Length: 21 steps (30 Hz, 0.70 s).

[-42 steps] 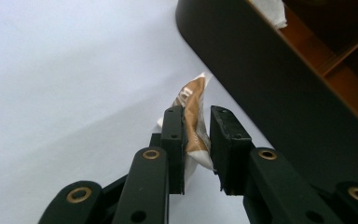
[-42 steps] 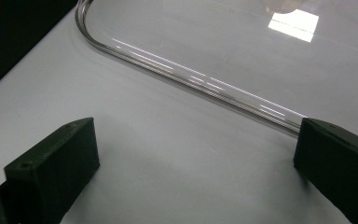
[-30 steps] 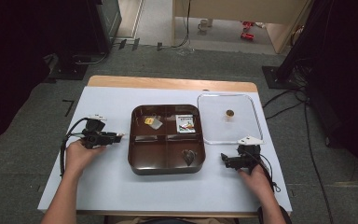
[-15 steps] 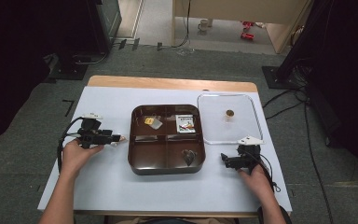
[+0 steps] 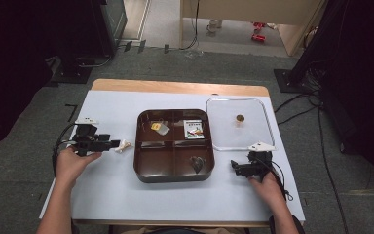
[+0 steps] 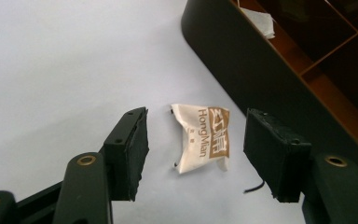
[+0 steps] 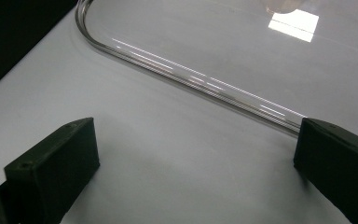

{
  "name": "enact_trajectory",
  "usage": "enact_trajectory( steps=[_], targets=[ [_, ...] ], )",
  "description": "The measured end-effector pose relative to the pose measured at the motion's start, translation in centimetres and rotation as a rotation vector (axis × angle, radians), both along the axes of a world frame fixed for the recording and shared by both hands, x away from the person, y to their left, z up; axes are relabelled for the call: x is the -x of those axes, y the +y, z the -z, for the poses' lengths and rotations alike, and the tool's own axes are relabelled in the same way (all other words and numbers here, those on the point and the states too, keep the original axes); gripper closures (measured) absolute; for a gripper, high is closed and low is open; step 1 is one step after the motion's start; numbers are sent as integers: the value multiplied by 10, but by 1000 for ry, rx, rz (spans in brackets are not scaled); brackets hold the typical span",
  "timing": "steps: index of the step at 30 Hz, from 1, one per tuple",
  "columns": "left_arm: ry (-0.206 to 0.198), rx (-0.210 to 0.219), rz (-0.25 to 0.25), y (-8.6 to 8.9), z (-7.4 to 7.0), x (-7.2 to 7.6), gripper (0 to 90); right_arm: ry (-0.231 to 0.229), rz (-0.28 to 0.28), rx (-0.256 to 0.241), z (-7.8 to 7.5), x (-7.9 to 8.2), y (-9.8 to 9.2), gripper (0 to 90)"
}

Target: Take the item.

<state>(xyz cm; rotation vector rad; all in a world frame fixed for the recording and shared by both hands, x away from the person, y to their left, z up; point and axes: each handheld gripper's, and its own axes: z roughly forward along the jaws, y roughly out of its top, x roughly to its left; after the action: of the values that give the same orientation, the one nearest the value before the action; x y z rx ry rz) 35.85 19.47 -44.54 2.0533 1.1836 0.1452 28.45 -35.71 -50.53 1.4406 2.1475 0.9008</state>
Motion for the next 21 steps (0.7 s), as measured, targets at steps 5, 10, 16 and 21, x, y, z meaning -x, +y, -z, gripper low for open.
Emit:
enact_trajectory(
  steps=[5,10,16,21],
  targets=[
    [5,-18,-15,7,2,2,388,0,0,0,0,0,0,0],
    [8,-33,-51,20,5,5,386,0,0,0,0,0,0,0],
    [3,-31,-63,31,7,8,375,0,0,-1,0,0,0,0],
    [8,-44,-68,38,12,10,370,0,0,-1,0,0,0,0]
  ],
)
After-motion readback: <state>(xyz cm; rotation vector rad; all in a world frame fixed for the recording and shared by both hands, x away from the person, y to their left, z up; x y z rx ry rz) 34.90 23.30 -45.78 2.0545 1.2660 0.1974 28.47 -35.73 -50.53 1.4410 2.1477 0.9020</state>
